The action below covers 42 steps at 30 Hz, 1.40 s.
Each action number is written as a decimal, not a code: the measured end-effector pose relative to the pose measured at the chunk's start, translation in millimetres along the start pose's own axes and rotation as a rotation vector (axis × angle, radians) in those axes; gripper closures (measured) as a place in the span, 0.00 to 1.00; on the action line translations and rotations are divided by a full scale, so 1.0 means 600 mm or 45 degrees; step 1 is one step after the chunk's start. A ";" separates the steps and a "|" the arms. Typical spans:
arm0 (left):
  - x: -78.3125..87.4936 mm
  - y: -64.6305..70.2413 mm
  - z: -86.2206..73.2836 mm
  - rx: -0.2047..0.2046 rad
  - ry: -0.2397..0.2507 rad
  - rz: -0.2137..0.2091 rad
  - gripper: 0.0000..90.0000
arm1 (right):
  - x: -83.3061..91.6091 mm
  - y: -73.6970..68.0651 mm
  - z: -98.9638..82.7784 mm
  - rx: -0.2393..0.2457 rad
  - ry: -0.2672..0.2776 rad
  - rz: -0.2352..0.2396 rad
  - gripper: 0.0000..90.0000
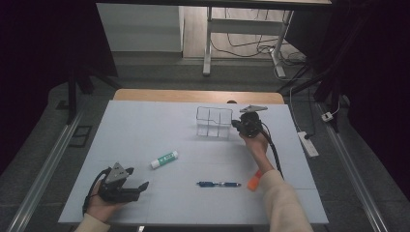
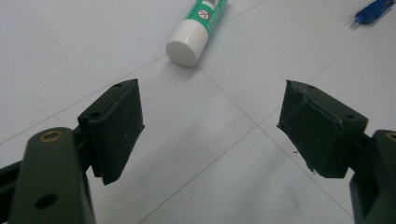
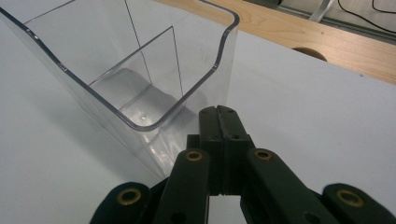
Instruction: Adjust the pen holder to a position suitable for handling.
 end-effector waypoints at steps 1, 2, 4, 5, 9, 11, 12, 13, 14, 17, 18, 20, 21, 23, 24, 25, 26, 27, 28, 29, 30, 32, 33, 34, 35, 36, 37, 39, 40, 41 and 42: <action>0.000 0.000 0.000 0.000 0.000 0.000 0.24 | -0.002 -0.002 0.001 0.004 0.003 0.002 0.99; 0.000 0.000 0.000 0.000 0.000 0.000 0.24 | -0.003 -0.005 0.002 0.005 0.000 0.002 0.99; 0.000 0.000 0.000 0.000 -0.001 -0.001 0.24 | -0.007 -0.009 0.005 0.006 0.005 0.007 0.99; 0.000 0.000 0.000 0.000 -0.001 -0.002 0.24 | -0.008 -0.012 0.006 0.003 0.009 0.012 0.99; 0.000 0.000 -0.001 0.000 -0.003 -0.003 0.24 | -0.015 -0.020 0.009 0.015 0.007 0.021 0.99; 0.000 0.000 -0.001 0.000 -0.003 -0.004 0.24 | -0.017 -0.022 0.010 0.016 0.006 0.023 0.99; 0.000 0.000 -0.001 0.000 -0.003 -0.004 0.24 | -0.018 -0.024 0.011 0.016 0.005 0.027 0.99; 0.000 0.000 -0.001 0.000 -0.003 -0.004 0.24 | -0.018 -0.026 0.012 0.017 0.001 0.028 0.99; 0.000 0.000 -0.001 0.000 -0.004 -0.004 0.24 | -0.020 -0.028 0.013 0.018 0.003 0.035 0.99; -0.001 0.000 -0.001 -0.001 -0.005 -0.004 0.24 | -0.022 -0.032 0.014 0.026 0.000 0.038 0.99; -0.001 0.000 -0.001 -0.001 -0.006 -0.004 0.24 | -0.023 -0.034 0.014 0.024 0.002 0.043 0.99; -0.001 0.000 -0.001 -0.001 -0.007 -0.004 0.24 | -0.025 -0.036 0.015 0.024 0.003 0.049 0.99; -0.001 0.000 -0.001 0.000 -0.007 -0.004 0.24 | -0.025 -0.037 0.016 0.029 0.002 0.049 0.99; -0.001 -0.001 -0.001 0.001 -0.008 -0.004 0.24 | -0.026 -0.038 0.016 0.032 -0.001 0.049 0.99; -0.001 -0.001 -0.001 0.001 -0.008 -0.004 0.24 | -0.026 -0.038 0.016 0.030 0.000 0.050 0.99; -0.001 -0.001 -0.001 0.000 -0.009 -0.003 0.24 | -0.026 -0.038 0.017 0.029 0.001 0.051 0.99; -0.002 -0.001 -0.001 0.001 -0.010 -0.003 0.24 | -0.027 -0.039 0.017 0.029 0.001 0.053 0.99; -0.002 -0.001 -0.002 0.000 -0.011 -0.002 0.24 | -0.028 -0.039 0.017 0.030 0.001 0.054 0.99; -0.002 -0.001 -0.002 0.000 -0.011 -0.002 0.24 | -0.029 -0.040 0.017 0.027 0.002 0.056 0.99; -0.002 -0.001 -0.002 0.002 -0.011 -0.002 0.24 | -0.030 -0.040 0.017 0.023 0.004 0.059 0.99; -0.003 -0.001 -0.002 0.002 -0.012 -0.001 0.24 | -0.031 -0.040 0.018 0.021 0.003 0.061 0.99; -0.003 -0.001 -0.002 0.001 -0.013 -0.001 0.24 | -0.033 -0.042 0.020 0.023 0.002 0.061 0.99; -0.002 -0.001 -0.002 0.001 -0.013 0.000 0.24 | -0.034 -0.043 0.021 0.018 0.006 0.063 0.99; -0.002 -0.001 -0.002 0.003 -0.012 0.001 0.24 | -0.035 -0.044 0.022 0.020 0.004 0.064 0.99; -0.002 -0.002 -0.002 0.004 -0.011 0.001 0.24 | -0.035 -0.044 0.022 0.021 0.003 0.064 0.99; -0.002 -0.002 -0.003 0.004 -0.011 0.001 0.24 | -0.036 -0.045 0.022 0.024 0.001 0.064 0.99; -0.002 -0.002 -0.003 0.003 -0.013 0.001 0.24 | -0.037 -0.045 0.022 0.023 0.004 0.065 0.99; -0.002 -0.002 -0.003 0.003 -0.013 0.000 0.24 | -0.036 -0.045 0.022 0.025 0.003 0.066 0.99; -0.002 -0.002 -0.003 0.003 -0.013 0.000 0.24 | -0.036 -0.045 0.022 0.025 0.000 0.070 0.99; -0.002 -0.002 -0.003 0.003 -0.013 0.000 0.24 | -0.035 -0.045 0.022 0.025 -0.001 0.072 0.99; -0.002 -0.002 -0.003 0.002 -0.012 0.000 0.24 | -0.034 -0.045 0.022 0.030 -0.003 0.072 0.99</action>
Point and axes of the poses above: each handheld gripper's, and its own axes: x roughly backward along the jaws, z roughly out of its top, y roughly to its right, the point moved 4 cm from there along -x, roughly forward along the jaws, and after that the axes turned 3 degrees about -y, right-handed, at the moved point
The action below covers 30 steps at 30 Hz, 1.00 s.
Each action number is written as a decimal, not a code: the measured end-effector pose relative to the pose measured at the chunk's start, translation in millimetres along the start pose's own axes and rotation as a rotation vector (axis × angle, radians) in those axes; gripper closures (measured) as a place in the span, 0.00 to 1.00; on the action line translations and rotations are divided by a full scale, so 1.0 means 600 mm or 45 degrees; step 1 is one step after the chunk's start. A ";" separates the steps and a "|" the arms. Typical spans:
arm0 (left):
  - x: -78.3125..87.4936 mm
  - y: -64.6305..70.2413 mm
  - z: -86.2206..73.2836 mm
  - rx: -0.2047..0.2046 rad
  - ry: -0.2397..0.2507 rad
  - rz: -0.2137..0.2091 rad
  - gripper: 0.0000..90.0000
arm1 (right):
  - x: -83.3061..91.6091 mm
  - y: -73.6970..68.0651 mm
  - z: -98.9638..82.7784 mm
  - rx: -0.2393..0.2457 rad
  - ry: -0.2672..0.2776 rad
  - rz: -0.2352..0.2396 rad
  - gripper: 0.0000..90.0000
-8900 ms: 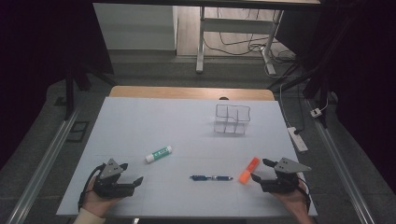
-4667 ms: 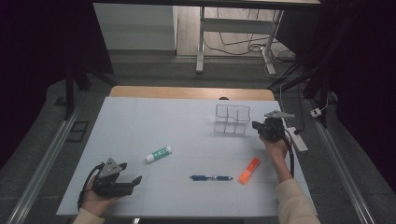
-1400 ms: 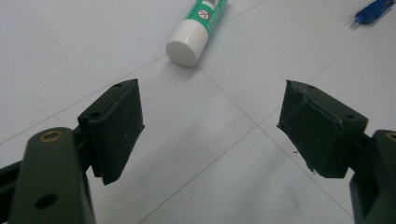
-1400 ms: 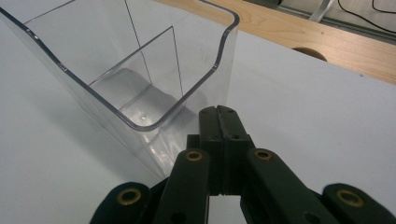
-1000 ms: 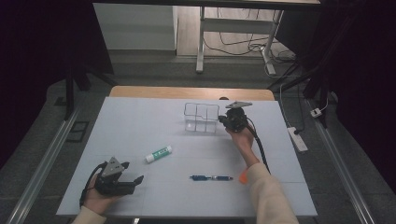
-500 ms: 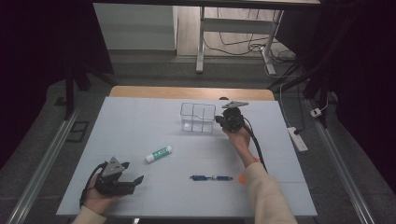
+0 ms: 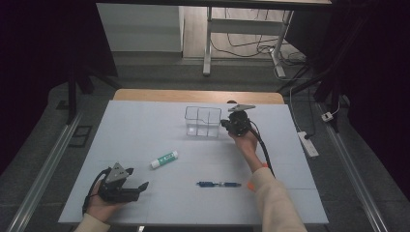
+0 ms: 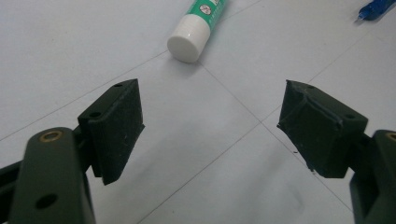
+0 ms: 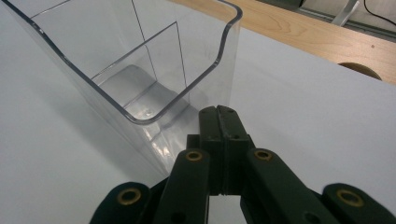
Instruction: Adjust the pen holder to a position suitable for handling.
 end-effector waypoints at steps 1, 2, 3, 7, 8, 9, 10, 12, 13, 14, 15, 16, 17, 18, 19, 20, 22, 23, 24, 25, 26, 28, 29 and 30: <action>0.000 0.000 0.000 0.001 0.000 0.001 0.24 | 0.001 0.000 0.000 0.003 0.000 0.001 0.99; 0.001 0.000 0.000 0.002 0.002 0.000 0.24 | 0.002 -0.001 0.000 0.005 -0.001 0.000 0.99; 0.001 0.000 0.000 0.005 0.005 -0.001 0.24 | 0.003 -0.001 0.000 0.006 0.000 -0.001 0.99; 0.001 -0.002 0.000 0.008 0.007 0.002 0.24 | 0.017 -0.001 -0.002 0.017 0.018 0.005 0.99; 0.001 -0.002 -0.001 0.008 0.007 0.003 0.24 | 0.024 -0.001 -0.004 0.023 0.020 0.012 0.99; 0.001 -0.002 -0.001 0.006 0.006 0.005 0.24 | 0.029 -0.001 -0.005 0.031 0.021 0.011 0.99; 0.001 -0.002 -0.001 0.007 0.007 0.005 0.24 | 0.036 -0.001 -0.007 0.040 0.031 0.011 0.99; 0.001 -0.002 0.000 0.009 0.008 0.006 0.24 | 0.052 0.001 -0.011 0.048 0.043 0.009 0.99; 0.001 -0.002 0.000 0.010 0.009 0.007 0.24 | 0.060 0.001 -0.014 0.051 0.048 0.012 0.99; 0.001 -0.002 0.000 0.009 0.008 0.008 0.24 | 0.068 0.002 -0.017 0.061 0.054 0.011 0.99; 0.001 -0.002 0.000 0.008 0.007 0.010 0.24 | 0.076 0.002 -0.020 0.068 0.058 0.008 0.99; 0.001 -0.002 0.000 0.009 0.006 0.011 0.24 | 0.084 0.003 -0.023 0.073 0.064 0.007 0.99; 0.001 -0.002 0.000 0.011 0.008 0.013 0.24 | 0.092 0.003 -0.026 0.074 0.075 0.012 0.99; 0.001 -0.003 0.000 0.012 0.008 0.014 0.24 | 0.101 0.002 -0.030 0.076 0.082 0.026 0.95; 0.002 -0.003 0.000 0.013 0.009 0.015 0.24 | 0.106 0.002 -0.032 0.086 0.085 0.032 0.91; 0.002 -0.003 0.000 0.014 0.010 0.016 0.24 | 0.113 0.001 -0.034 0.098 0.093 0.040 0.86; 0.001 -0.002 0.000 0.014 0.008 0.017 0.24 | 0.125 -0.002 -0.039 0.127 0.099 0.042 0.78; 0.001 -0.002 0.000 0.013 0.007 0.017 0.24 | 0.130 -0.004 -0.041 0.131 0.106 0.049 0.74; 0.001 -0.002 -0.001 0.014 0.007 0.018 0.24 | 0.136 -0.005 -0.043 0.133 0.111 0.058 0.70; 0.001 -0.002 -0.001 0.014 0.007 0.018 0.24 | 0.141 -0.007 -0.045 0.136 0.115 0.072 0.67; 0.001 -0.002 0.000 0.015 0.007 0.019 0.24 | 0.146 -0.008 -0.048 0.136 0.120 0.085 0.65; 0.001 -0.003 0.000 0.016 0.008 0.019 0.24 | 0.155 -0.011 -0.053 0.152 0.119 0.096 0.61; 0.001 -0.003 -0.001 0.017 0.008 0.020 0.24 | 0.159 -0.012 -0.056 0.162 0.122 0.100 0.59; 0.002 -0.004 -0.001 0.017 0.008 0.022 0.24 | 0.164 -0.013 -0.059 0.173 0.118 0.104 0.58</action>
Point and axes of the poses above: each handheld gripper's, and its own axes: x roughly backward along the jaws, z roughly out of its top, y roughly to its right, the point moved 4 cm from there along -x, roughly forward along the jaws, and after that the axes turned 3 degrees about -y, right-handed, at the moved point
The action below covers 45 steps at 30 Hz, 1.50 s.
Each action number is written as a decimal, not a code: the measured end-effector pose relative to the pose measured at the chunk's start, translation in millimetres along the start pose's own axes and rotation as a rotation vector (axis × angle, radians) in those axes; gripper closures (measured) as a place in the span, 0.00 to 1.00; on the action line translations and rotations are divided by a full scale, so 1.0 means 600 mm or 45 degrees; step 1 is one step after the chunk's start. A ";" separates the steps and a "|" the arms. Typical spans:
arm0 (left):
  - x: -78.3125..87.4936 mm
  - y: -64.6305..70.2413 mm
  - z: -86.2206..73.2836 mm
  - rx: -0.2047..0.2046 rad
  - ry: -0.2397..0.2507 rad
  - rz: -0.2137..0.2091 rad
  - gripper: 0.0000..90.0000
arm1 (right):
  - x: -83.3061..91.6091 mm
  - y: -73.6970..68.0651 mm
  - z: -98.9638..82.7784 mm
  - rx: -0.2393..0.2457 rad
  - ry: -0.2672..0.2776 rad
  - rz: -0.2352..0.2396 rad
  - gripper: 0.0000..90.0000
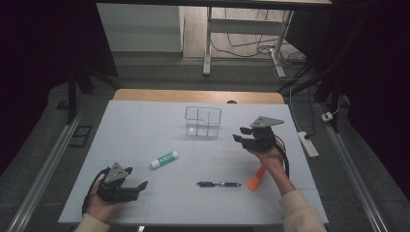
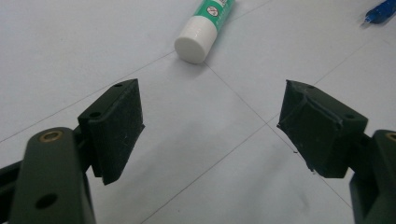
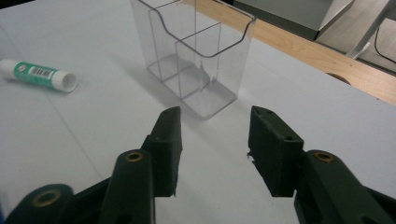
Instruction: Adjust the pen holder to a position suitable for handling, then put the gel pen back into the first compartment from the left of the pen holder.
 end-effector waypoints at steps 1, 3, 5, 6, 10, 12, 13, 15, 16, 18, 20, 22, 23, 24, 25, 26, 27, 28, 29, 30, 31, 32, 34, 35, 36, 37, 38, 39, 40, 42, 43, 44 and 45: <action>0.000 0.000 0.000 0.001 0.001 -0.001 0.24 | 0.004 -0.002 -0.003 0.007 -0.002 0.007 0.57; 0.000 -0.001 0.000 0.003 0.001 0.001 0.24 | 0.009 -0.007 -0.008 0.023 -0.007 0.017 0.55; -0.001 -0.001 0.000 0.002 0.000 0.001 0.24 | 0.014 -0.010 -0.012 0.027 -0.008 0.029 0.54; -0.001 0.000 0.000 0.003 0.000 0.001 0.24 | 0.016 -0.012 -0.013 0.026 -0.008 0.041 0.54; 0.001 -0.001 0.000 0.006 0.005 0.004 0.24 | 0.026 -0.017 -0.018 0.035 0.000 0.067 0.52; 0.001 -0.002 0.000 0.006 0.004 0.004 0.24 | 0.031 -0.019 -0.022 0.031 0.007 0.081 0.52; 0.000 -0.002 0.000 0.004 0.003 0.004 0.24 | 0.033 -0.020 -0.024 0.030 0.008 0.086 0.52; 0.001 -0.002 0.000 0.005 0.005 0.007 0.24 | 0.036 -0.021 -0.028 0.031 0.009 0.097 0.52; 0.001 -0.002 0.000 0.006 0.006 0.007 0.24 | 0.038 -0.021 -0.030 0.037 0.003 0.099 0.52; 0.002 -0.002 0.000 0.007 0.009 0.007 0.24 | 0.041 -0.024 -0.033 0.038 0.000 0.115 0.52; 0.002 -0.002 0.000 0.008 0.009 0.008 0.24 | 0.045 -0.026 -0.035 0.051 -0.006 0.127 0.52; 0.001 -0.002 0.000 0.005 0.006 0.009 0.24 | 0.051 -0.029 -0.036 0.065 -0.012 0.144 0.52; 0.001 -0.002 0.000 0.004 0.005 0.009 0.24 | 0.054 -0.029 -0.037 0.073 -0.019 0.148 0.52; 0.001 -0.001 0.000 0.004 0.005 0.009 0.24 | 0.057 -0.029 -0.038 0.075 -0.022 0.148 0.51; 0.001 -0.001 0.000 0.004 0.006 0.009 0.24 | 0.058 -0.029 -0.039 0.076 -0.026 0.151 0.51; 0.001 -0.001 0.000 0.003 0.006 0.009 0.24 | 0.060 -0.030 -0.041 0.072 -0.030 0.160 0.51; 0.001 -0.002 0.000 0.004 0.006 0.009 0.24 | 0.061 -0.031 -0.043 0.075 -0.036 0.165 0.51; 0.001 -0.002 0.000 0.004 0.006 0.010 0.24 | 0.062 -0.031 -0.045 0.082 -0.043 0.162 0.51; 0.001 -0.002 0.000 0.005 0.005 0.010 0.24 | 0.063 -0.033 -0.047 0.079 -0.041 0.174 0.51; 0.001 -0.002 0.000 0.004 0.005 0.010 0.24 | 0.063 -0.034 -0.048 0.087 -0.049 0.183 0.51; 0.001 -0.002 0.000 0.004 0.004 0.010 0.24 | 0.064 -0.036 -0.049 0.095 -0.059 0.187 0.51; 0.001 -0.002 0.000 0.004 0.004 0.009 0.24 | 0.064 -0.039 -0.049 0.104 -0.065 0.195 0.51; 0.001 -0.002 0.000 0.002 0.004 0.010 0.24 | 0.064 -0.044 -0.050 0.118 -0.082 0.221 0.51; 0.001 -0.002 -0.001 0.003 0.006 0.008 0.24 | 0.064 -0.047 -0.051 0.128 -0.094 0.225 0.51; 0.001 -0.002 -0.001 0.002 0.006 0.009 0.24 | 0.063 -0.050 -0.051 0.137 -0.107 0.231 0.51; 0.001 -0.001 -0.001 0.002 0.006 0.009 0.24 | 0.063 -0.054 -0.051 0.142 -0.116 0.241 0.50; 0.001 -0.001 0.000 0.002 0.007 0.009 0.24 | 0.062 -0.058 -0.052 0.146 -0.124 0.256 0.50; 0.001 -0.001 0.000 0.001 0.007 0.008 0.24 | 0.061 -0.062 -0.053 0.160 -0.140 0.264 0.50; 0.001 -0.001 0.000 0.001 0.006 0.008 0.24 | 0.060 -0.065 -0.054 0.173 -0.158 0.267 0.50; 0.001 -0.001 -0.001 -0.002 0.003 0.010 0.24 | 0.055 -0.073 -0.055 0.188 -0.180 0.287 0.49; 0.001 -0.001 -0.001 -0.001 0.003 0.010 0.24 | 0.053 -0.076 -0.056 0.198 -0.197 0.294 0.49; 0.001 -0.001 -0.001 -0.001 0.004 0.010 0.24 | 0.051 -0.079 -0.057 0.203 -0.203 0.299 0.49; 0.001 -0.001 -0.001 -0.001 0.006 0.009 0.24 | 0.049 -0.081 -0.058 0.215 -0.217 0.300 0.48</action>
Point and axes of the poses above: each handheld gripper's, and its own axes: x roughly backward along the jaws, z roughly out of its top, y roughly to its right, the point moved 4 cm from there along -x, roughly forward along the jaws, and after that the axes turned 3 degrees about -y, right-handed, at the moved point
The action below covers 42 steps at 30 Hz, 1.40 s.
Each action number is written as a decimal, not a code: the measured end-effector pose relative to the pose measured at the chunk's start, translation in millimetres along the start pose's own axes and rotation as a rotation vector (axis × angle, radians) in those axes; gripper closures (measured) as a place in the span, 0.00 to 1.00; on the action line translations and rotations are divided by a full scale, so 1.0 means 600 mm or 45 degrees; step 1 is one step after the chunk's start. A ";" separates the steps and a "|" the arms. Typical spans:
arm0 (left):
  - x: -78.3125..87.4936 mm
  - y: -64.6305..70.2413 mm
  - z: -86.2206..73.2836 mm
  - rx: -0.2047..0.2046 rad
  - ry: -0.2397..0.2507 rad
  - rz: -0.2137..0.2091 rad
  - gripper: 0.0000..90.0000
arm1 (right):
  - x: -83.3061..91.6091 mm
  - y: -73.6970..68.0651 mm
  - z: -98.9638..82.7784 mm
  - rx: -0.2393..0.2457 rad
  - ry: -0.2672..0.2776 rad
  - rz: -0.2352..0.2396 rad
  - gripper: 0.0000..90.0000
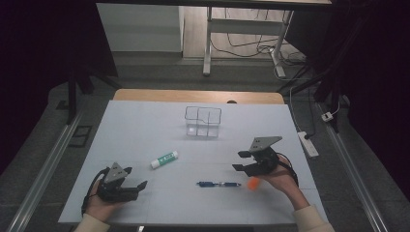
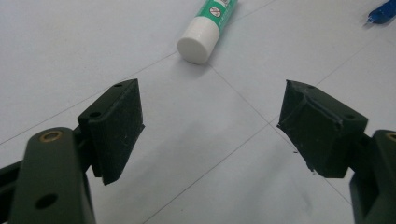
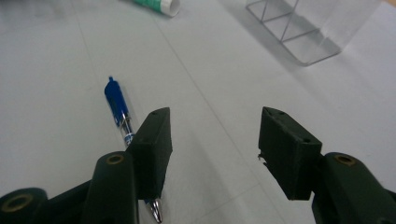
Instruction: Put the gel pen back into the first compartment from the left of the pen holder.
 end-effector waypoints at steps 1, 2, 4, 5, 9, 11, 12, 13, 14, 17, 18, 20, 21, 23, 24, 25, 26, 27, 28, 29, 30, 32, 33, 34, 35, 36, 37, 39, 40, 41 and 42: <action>0.000 0.000 0.000 0.000 0.000 0.000 0.24 | -0.003 -0.002 -0.001 0.007 -0.013 0.006 0.48; 0.000 0.000 0.000 -0.001 0.001 0.001 0.24 | -0.006 -0.003 -0.002 0.012 -0.027 0.011 0.48; 0.000 0.000 0.000 -0.002 -0.001 0.001 0.24 | -0.011 -0.005 -0.004 0.017 -0.052 0.023 0.47; 0.000 0.000 0.000 -0.003 -0.002 0.000 0.24 | -0.013 -0.006 -0.004 0.017 -0.060 0.027 0.46; 0.000 0.000 0.000 -0.004 -0.002 -0.001 0.24 | -0.019 -0.013 -0.005 0.043 -0.094 0.053 0.45; 0.000 0.000 0.000 -0.005 -0.002 0.000 0.24 | -0.023 -0.018 -0.006 0.054 -0.111 0.070 0.44; 0.000 0.000 0.000 -0.004 -0.001 0.000 0.24 | -0.025 -0.020 -0.006 0.057 -0.120 0.080 0.44; 0.000 0.000 0.000 -0.005 -0.001 0.001 0.24 | -0.027 -0.023 -0.007 0.065 -0.133 0.084 0.44; 0.000 0.000 0.000 -0.005 -0.001 0.000 0.24 | -0.029 -0.025 -0.008 0.069 -0.145 0.091 0.44; -0.001 0.000 -0.001 -0.008 -0.003 0.000 0.24 | -0.035 -0.031 -0.010 0.085 -0.180 0.116 0.44; -0.001 0.000 -0.001 -0.008 -0.003 -0.001 0.24 | -0.038 -0.034 -0.011 0.095 -0.194 0.125 0.44; -0.001 0.000 -0.001 -0.008 -0.004 -0.002 0.24 | -0.042 -0.038 -0.012 0.112 -0.225 0.132 0.45; -0.001 0.000 -0.001 -0.008 -0.004 -0.003 0.24 | -0.045 -0.039 -0.014 0.129 -0.241 0.135 0.45; -0.001 0.000 -0.001 -0.009 -0.005 -0.003 0.24 | -0.050 -0.043 -0.016 0.135 -0.267 0.142 0.45; -0.001 0.000 -0.001 -0.009 -0.005 -0.003 0.24 | -0.052 -0.043 -0.017 0.142 -0.272 0.141 0.45; -0.001 0.000 -0.001 -0.009 -0.004 -0.004 0.24 | -0.055 -0.044 -0.018 0.148 -0.282 0.142 0.45; -0.001 0.000 -0.001 -0.009 -0.004 -0.004 0.24 | -0.057 -0.045 -0.019 0.151 -0.293 0.145 0.45; -0.001 0.000 -0.001 -0.009 -0.005 -0.004 0.24 | -0.059 -0.047 -0.020 0.155 -0.298 0.147 0.45; -0.001 0.000 -0.001 -0.009 -0.006 -0.004 0.24 | -0.061 -0.048 -0.020 0.161 -0.304 0.148 0.45; -0.001 0.000 -0.001 -0.010 -0.006 -0.004 0.24 | -0.062 -0.049 -0.021 0.169 -0.315 0.147 0.46; -0.002 0.000 -0.001 -0.011 -0.007 -0.004 0.24 | -0.064 -0.050 -0.022 0.174 -0.322 0.151 0.46; -0.002 0.000 -0.001 -0.010 -0.008 -0.004 0.24 | -0.066 -0.052 -0.022 0.184 -0.331 0.154 0.47; -0.002 0.000 -0.001 -0.010 -0.007 -0.004 0.24 | -0.066 -0.053 -0.023 0.197 -0.337 0.157 0.48; -0.002 0.000 -0.001 -0.010 -0.008 -0.005 0.24 | -0.067 -0.053 -0.023 0.202 -0.340 0.162 0.49; -0.002 0.000 -0.001 -0.010 -0.008 -0.005 0.24 | -0.068 -0.054 -0.023 0.200 -0.345 0.163 0.49; -0.002 0.000 -0.001 -0.010 -0.007 -0.005 0.24 | -0.069 -0.056 -0.024 0.202 -0.352 0.165 0.50; -0.002 0.000 -0.002 -0.011 -0.008 -0.005 0.24 | -0.069 -0.056 -0.024 0.210 -0.357 0.168 0.52; -0.002 0.000 -0.002 -0.011 -0.008 -0.005 0.24 | -0.070 -0.057 -0.025 0.227 -0.368 0.171 0.53; -0.002 0.000 -0.001 -0.012 -0.008 -0.005 0.24 | -0.070 -0.058 -0.025 0.232 -0.369 0.173 0.54; -0.002 0.000 -0.002 -0.012 -0.008 -0.005 0.24 | -0.071 -0.059 -0.025 0.237 -0.375 0.177 0.56; -0.002 0.000 -0.002 -0.012 -0.008 -0.005 0.24 | -0.071 -0.060 -0.026 0.242 -0.379 0.183 0.57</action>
Point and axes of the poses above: each handheld gripper's, and its own axes: x roughly backward along the jaws, z roughly out of its top, y roughly to its right, the point moved 4 cm from there along -x, roughly forward along the jaws, and after that the axes turned 3 degrees about -y, right-handed, at the moved point
